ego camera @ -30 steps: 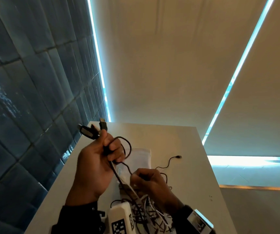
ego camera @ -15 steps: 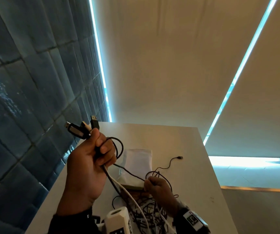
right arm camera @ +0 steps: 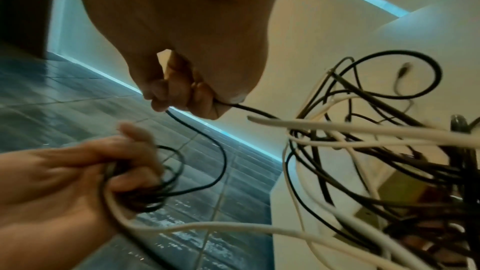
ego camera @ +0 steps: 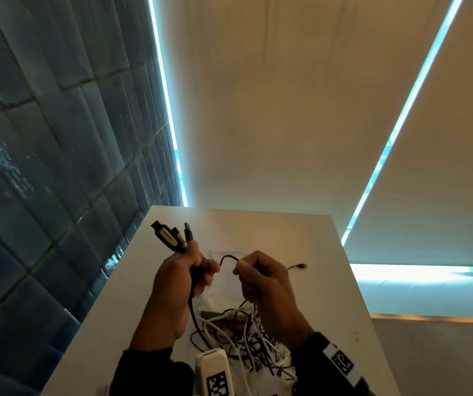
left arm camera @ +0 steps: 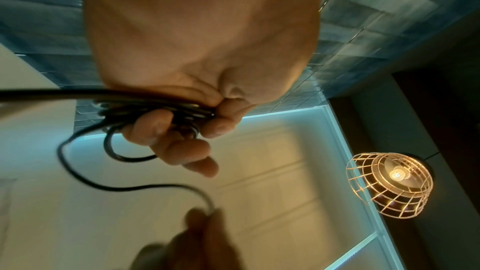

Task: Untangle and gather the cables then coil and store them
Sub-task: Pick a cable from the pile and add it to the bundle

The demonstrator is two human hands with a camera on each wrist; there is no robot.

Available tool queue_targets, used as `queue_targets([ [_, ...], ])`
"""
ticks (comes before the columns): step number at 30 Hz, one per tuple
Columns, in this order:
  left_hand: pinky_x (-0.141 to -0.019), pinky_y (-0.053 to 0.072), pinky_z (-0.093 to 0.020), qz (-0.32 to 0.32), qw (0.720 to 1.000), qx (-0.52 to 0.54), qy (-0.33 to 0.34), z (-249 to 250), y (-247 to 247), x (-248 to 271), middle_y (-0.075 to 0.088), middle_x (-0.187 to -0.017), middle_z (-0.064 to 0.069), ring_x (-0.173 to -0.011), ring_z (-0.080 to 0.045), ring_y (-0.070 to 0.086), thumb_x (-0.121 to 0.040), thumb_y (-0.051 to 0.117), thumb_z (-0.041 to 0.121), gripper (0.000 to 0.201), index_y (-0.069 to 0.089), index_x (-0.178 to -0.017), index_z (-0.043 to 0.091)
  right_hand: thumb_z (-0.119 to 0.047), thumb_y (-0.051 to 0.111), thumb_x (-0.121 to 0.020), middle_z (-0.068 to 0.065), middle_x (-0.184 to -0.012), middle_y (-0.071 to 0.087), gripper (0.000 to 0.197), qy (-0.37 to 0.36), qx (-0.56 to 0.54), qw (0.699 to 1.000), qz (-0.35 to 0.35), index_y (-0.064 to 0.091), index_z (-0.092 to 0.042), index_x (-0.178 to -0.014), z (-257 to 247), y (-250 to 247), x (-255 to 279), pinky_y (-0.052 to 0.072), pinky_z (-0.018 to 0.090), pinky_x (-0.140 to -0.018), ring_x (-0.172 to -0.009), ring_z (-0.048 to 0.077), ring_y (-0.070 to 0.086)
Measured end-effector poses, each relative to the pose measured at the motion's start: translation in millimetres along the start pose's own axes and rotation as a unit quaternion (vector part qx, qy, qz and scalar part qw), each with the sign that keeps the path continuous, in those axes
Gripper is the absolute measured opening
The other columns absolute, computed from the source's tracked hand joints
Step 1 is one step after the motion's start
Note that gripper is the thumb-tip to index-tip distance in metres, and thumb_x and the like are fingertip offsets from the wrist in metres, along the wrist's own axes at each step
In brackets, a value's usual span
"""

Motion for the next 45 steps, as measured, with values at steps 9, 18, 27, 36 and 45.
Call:
queue_targets([
  [9,-0.071,0.045,-0.036,-0.066,0.983,0.165,-0.052,-0.4,12.6,6.1,0.054,-0.064,-0.008,-0.067,-0.023,0.058,-0.097,0.040,0.034,0.040,0.043,-0.065,0.012,-0.010,0.060,-0.089,0.002,-0.061,0.052,0.017,-0.003,0.035,0.992,-0.122,0.064,0.002,-0.078,8.5,7.2,14.8,0.037,0.017,-0.051,-0.051,0.008,0.043],
  [18,-0.044,0.024,-0.023,-0.077,0.966,0.246,0.014,12.4,1.6,8.0,0.034,-0.054,0.004,-0.042,-0.007,0.026,-0.089,0.046,0.034,0.035,0.043,-0.058,0.018,-0.014,0.059,-0.090,-0.004,-0.065,0.058,0.020,0.058,0.145,0.986,-0.063,0.065,-0.009,-0.072,68.3,-44.6,30.5,0.043,0.017,-0.061,-0.061,0.004,0.053],
  [27,-0.046,0.020,-0.023,-0.085,0.969,0.227,0.050,29.8,-4.5,20.2,0.030,-0.054,0.006,-0.043,-0.007,0.023,-0.090,0.044,0.034,0.036,0.044,-0.057,0.019,-0.009,0.055,-0.096,-0.003,-0.063,0.051,0.028,0.106,0.178,0.978,-0.017,0.061,-0.008,-0.069,102.2,-62.9,29.5,0.035,0.020,-0.059,-0.060,0.005,0.043],
  [36,-0.042,0.023,-0.020,-0.065,0.974,0.204,0.081,47.4,-31.0,22.5,0.030,-0.050,0.009,-0.039,-0.004,0.023,-0.094,0.039,0.033,0.041,0.041,-0.055,0.020,-0.016,0.061,-0.089,0.012,-0.062,0.057,0.029,0.123,0.230,0.963,0.068,0.064,0.001,-0.065,115.9,-84.5,26.9,0.040,0.037,-0.058,-0.062,0.018,0.051],
  [45,-0.048,0.027,-0.026,0.011,0.995,0.091,0.034,6.0,-11.5,7.4,0.043,-0.057,-0.001,-0.048,-0.014,0.035,-0.100,0.038,0.026,0.038,0.039,-0.065,0.014,-0.004,0.064,-0.089,-0.004,-0.048,0.043,0.019,-0.006,0.140,0.984,0.106,0.068,-0.003,-0.070,18.2,-25.7,2.2,0.027,0.020,-0.044,-0.045,0.009,0.033],
])
Point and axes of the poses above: each hand's wrist, its own x-axis away from the middle knuckle, its own y-axis out of the palm, z = x × y, the point moved 2 cm from there along -x, towards the middle knuckle
